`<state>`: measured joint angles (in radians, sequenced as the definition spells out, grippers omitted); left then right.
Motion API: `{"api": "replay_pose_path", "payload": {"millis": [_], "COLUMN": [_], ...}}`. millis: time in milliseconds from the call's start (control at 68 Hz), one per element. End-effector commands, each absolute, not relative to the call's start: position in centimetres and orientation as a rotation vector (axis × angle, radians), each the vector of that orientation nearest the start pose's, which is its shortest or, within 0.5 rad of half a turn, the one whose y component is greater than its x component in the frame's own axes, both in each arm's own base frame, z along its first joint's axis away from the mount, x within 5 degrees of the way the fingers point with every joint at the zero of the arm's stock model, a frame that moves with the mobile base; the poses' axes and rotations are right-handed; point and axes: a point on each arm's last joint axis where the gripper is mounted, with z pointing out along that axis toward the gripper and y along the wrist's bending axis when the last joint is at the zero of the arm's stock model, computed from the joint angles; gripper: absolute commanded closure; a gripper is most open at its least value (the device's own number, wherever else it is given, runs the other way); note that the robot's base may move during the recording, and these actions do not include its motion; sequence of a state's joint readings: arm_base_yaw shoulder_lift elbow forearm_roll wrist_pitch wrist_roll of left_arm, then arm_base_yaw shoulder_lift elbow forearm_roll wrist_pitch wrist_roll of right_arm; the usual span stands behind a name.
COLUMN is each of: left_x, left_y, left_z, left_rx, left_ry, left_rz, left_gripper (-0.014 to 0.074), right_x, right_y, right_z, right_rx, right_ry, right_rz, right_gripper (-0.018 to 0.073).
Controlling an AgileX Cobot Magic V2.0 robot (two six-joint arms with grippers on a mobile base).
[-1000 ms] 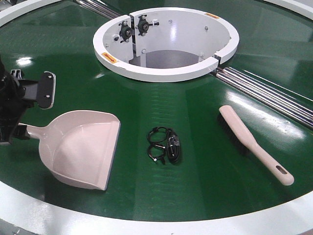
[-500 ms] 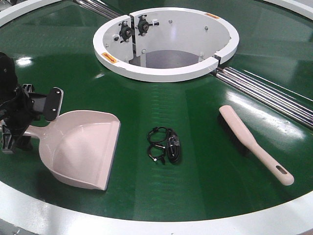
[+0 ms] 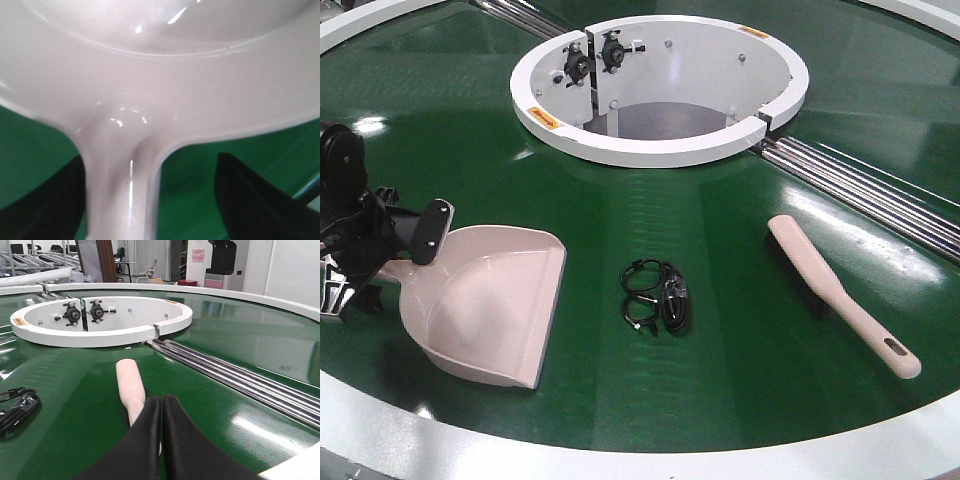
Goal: Clean and inspect green conveyor with broom and dustpan
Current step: 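Move the left gripper down to the pink dustpan handle, then close the left gripper on the dustpan handle near its pan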
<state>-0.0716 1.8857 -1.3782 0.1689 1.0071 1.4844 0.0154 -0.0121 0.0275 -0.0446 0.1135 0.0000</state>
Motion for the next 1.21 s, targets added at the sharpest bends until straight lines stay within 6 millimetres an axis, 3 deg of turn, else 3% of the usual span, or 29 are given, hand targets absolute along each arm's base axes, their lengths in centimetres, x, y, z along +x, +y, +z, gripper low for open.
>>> {"api": "replay_pose_path", "payload": {"millis": [0, 206, 353, 706, 1191], "left_x": [37.7, 37.5, 37.3, 36.6, 36.6], "left_y": [-1.4, -1.3, -1.2, -1.7, -5.1], "left_z": [23.2, 23.2, 23.4, 25.5, 25.5], "left_rx": [-2.327, -2.316, -2.303, -2.321, -2.383], "left_ry": [-2.184, -2.171, -2.142, -2.209, -2.248], "left_rz": [-0.424, -0.411, -0.415, -0.469, -0.441], "left_gripper": [0.0191, 0.0421, 0.0511, 0.0523, 0.0523], "right_x": [5.6, 5.6, 5.6, 5.6, 5.6], "right_y": [0.1, 0.1, 0.1, 0.1, 0.1], "right_z": [20.0, 20.0, 20.0, 20.0, 20.0], "right_rx": [-0.043, -0.043, -0.043, -0.043, -0.043], "right_ry": [1.538, 1.538, 1.538, 1.538, 1.538], "right_rz": [-0.026, -0.026, -0.026, -0.026, -0.026], "right_gripper": [0.0568, 0.0568, 0.0568, 0.0568, 0.0568]}}
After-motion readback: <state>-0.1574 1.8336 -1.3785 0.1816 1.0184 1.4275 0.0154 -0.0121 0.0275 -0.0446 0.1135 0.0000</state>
